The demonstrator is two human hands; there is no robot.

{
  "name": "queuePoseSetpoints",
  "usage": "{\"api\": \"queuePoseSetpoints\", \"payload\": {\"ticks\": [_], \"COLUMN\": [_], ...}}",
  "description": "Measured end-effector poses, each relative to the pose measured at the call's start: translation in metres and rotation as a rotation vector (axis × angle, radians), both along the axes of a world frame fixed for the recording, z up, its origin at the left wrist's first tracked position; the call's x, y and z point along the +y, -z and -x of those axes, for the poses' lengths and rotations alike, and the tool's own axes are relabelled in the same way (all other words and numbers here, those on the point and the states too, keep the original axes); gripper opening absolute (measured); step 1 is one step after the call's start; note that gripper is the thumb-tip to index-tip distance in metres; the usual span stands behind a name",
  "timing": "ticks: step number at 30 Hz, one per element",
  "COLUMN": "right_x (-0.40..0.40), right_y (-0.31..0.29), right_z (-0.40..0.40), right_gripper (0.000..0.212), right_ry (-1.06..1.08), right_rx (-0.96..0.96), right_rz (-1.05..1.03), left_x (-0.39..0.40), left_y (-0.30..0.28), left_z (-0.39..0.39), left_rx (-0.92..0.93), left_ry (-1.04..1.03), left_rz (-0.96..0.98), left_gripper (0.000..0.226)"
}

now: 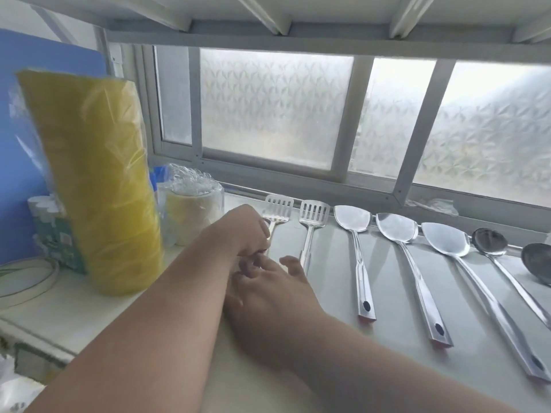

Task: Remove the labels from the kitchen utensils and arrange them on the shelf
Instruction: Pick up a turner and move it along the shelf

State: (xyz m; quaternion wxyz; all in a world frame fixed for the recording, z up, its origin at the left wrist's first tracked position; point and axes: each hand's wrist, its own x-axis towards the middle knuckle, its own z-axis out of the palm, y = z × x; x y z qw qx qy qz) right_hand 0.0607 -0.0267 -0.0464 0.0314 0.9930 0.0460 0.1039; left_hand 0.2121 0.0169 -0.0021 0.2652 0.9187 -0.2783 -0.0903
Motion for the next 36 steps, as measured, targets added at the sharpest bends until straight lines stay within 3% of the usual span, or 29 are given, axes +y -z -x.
{"api": "queuePoseSetpoints", "payload": {"ticks": [6, 14, 19, 24, 36], "right_x": [0.001, 0.005, 0.005, 0.004, 0.004], "right_y": [0.004, 0.004, 0.003, 0.0, 0.003], "right_z": [0.003, 0.007, 0.01, 0.012, 0.011], "right_gripper": [0.079, 0.07, 0.07, 0.052, 0.05], "right_ry": [0.061, 0.078, 0.094, 0.116, 0.097], "right_rx": [-0.054, -0.112, -0.087, -0.035, -0.077], "right_rz": [-0.117, -0.1, -0.112, -0.134, -0.091], "left_x": [0.0, -0.009, -0.011, -0.011, -0.01], "left_y": [0.011, 0.02, 0.021, 0.021, 0.019], "left_z": [-0.002, -0.005, -0.004, -0.003, -0.002], "left_rx": [-0.029, -0.088, -0.095, -0.11, -0.118], "left_ry": [0.005, -0.062, -0.08, -0.082, -0.078], "left_rz": [0.078, 0.148, 0.159, 0.151, 0.147], "left_gripper": [0.037, 0.016, 0.016, 0.015, 0.014]}}
